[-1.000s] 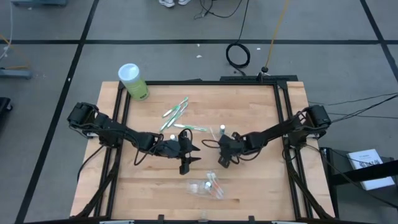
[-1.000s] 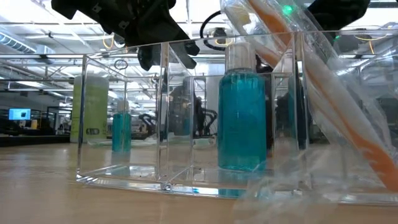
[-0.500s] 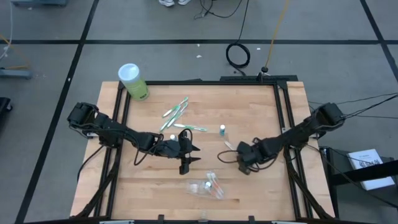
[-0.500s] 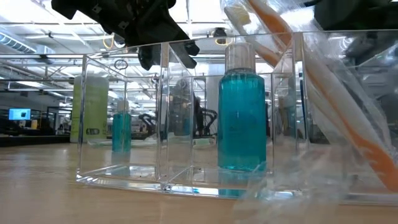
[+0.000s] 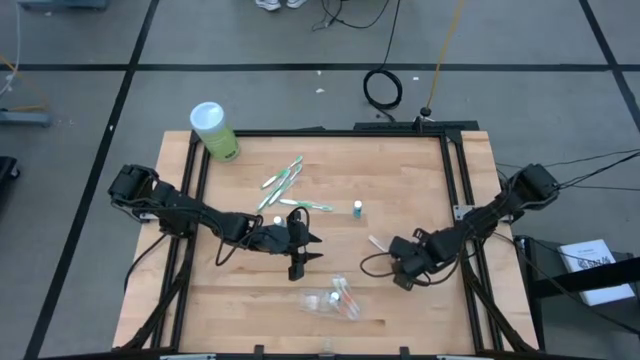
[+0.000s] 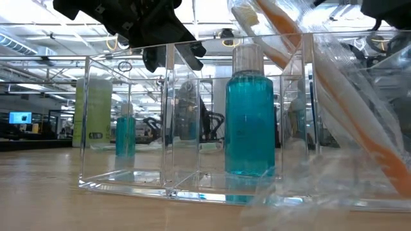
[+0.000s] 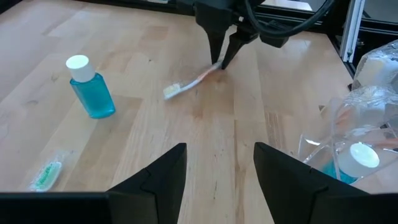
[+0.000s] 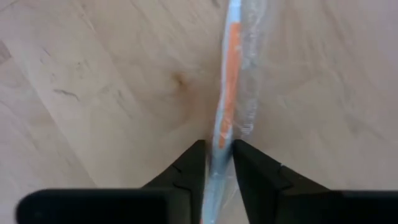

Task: Pick & Place toothbrushing station
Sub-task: Put the orange toothbrush into the transparent organizer

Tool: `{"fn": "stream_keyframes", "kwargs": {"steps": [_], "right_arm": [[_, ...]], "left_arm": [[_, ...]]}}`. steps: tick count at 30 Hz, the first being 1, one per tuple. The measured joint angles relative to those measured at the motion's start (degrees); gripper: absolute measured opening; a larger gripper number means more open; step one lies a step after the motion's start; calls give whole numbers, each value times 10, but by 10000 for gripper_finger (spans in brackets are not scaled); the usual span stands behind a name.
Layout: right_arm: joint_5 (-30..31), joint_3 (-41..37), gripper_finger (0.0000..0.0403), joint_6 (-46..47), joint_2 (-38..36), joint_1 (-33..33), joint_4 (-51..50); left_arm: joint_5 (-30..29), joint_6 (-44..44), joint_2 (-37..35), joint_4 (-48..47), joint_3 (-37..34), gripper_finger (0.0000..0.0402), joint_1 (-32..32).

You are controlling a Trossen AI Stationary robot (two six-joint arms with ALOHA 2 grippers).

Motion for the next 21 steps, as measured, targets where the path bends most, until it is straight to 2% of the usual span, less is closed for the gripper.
{"fn": "stream_keyframes", "kwargs": {"steps": [8, 16, 19, 21], "right_arm": [[6, -43, 162, 12, -1, 6, 31], [2, -67, 169, 32, -11, 4, 52], [-5, -67, 169, 33, -38, 5, 54], [-30, -68, 169, 33, -65, 5, 52]], "left_arm": [[0, -1, 0, 0, 0, 195, 0], [0, -2, 0, 0, 0, 196, 0], [0, -2, 0, 0, 0, 196, 0], [0, -2, 0, 0, 0, 196, 0]]}}
